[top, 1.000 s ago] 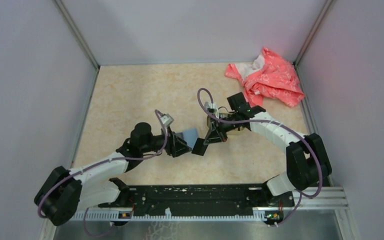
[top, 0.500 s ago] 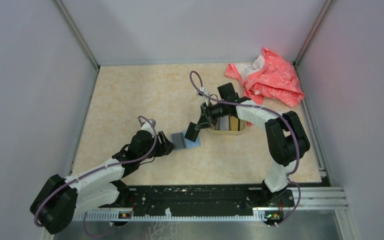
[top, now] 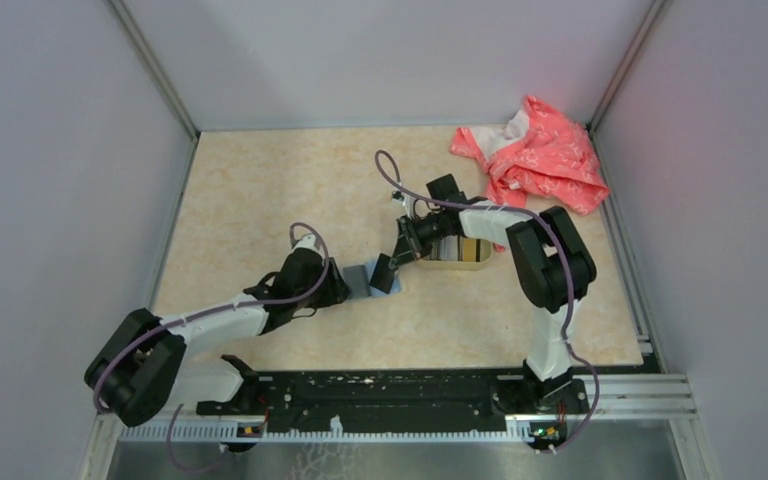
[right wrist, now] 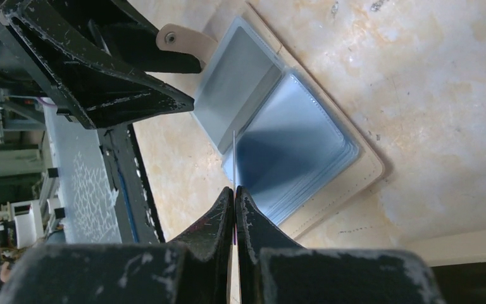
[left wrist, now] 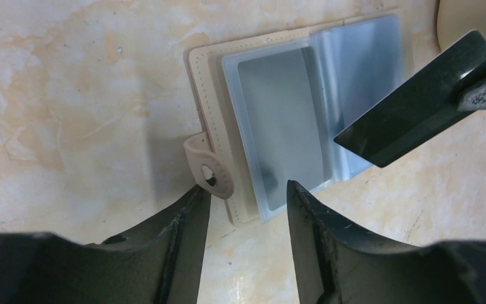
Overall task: Put the credit cards into the card holder
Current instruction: Insert the credit card into the card holder.
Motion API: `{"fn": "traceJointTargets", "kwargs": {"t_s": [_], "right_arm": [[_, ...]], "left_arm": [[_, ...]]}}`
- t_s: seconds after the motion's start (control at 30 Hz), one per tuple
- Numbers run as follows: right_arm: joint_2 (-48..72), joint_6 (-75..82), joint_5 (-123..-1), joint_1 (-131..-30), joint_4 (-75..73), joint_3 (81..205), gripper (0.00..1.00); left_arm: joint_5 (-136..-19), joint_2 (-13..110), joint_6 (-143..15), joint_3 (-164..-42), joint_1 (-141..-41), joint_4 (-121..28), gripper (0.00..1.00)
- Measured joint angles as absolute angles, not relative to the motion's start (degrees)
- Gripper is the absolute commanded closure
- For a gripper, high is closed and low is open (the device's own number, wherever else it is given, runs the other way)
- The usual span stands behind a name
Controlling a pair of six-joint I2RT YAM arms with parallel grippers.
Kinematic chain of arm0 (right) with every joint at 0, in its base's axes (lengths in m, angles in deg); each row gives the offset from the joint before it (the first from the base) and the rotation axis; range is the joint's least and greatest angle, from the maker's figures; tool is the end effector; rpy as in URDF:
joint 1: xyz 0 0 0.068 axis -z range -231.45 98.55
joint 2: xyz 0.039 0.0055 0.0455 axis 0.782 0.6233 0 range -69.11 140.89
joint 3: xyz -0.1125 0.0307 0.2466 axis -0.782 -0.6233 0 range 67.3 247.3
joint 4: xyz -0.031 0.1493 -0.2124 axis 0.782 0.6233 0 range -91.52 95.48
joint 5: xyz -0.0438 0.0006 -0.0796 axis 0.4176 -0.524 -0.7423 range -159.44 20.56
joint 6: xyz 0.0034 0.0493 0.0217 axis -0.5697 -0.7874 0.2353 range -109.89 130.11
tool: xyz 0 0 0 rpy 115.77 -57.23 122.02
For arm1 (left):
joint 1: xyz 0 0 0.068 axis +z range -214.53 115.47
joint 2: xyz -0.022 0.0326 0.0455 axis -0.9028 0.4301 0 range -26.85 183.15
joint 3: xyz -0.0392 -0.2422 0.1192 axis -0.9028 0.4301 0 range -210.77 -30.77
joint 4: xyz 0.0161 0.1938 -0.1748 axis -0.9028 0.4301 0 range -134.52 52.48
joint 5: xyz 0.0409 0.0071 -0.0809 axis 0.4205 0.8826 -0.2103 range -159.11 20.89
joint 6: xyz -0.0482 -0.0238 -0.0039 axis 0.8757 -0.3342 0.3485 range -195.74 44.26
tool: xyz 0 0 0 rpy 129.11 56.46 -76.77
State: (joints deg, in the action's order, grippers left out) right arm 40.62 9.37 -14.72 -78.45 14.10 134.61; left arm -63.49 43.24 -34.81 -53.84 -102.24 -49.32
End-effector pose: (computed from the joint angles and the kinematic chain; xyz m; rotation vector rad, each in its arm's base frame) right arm 0.3257 0.1987 0.1608 -0.9210 2.3303 1.4154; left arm 0.1779 -0.1330 0.1498 -0.1184 2.3730 -0.5765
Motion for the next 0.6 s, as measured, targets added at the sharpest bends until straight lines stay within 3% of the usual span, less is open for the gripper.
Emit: {"fn": "traceJointTargets", "kwargs": {"t_s": [0.6], "right_arm": [[45.0, -0.8, -22.5, -78.6, 17.6, 140.0, 1.00]], "left_arm": [[-60.5, 56.1, -36.9, -64.8, -102.2, -46.5, 0.65]]}}
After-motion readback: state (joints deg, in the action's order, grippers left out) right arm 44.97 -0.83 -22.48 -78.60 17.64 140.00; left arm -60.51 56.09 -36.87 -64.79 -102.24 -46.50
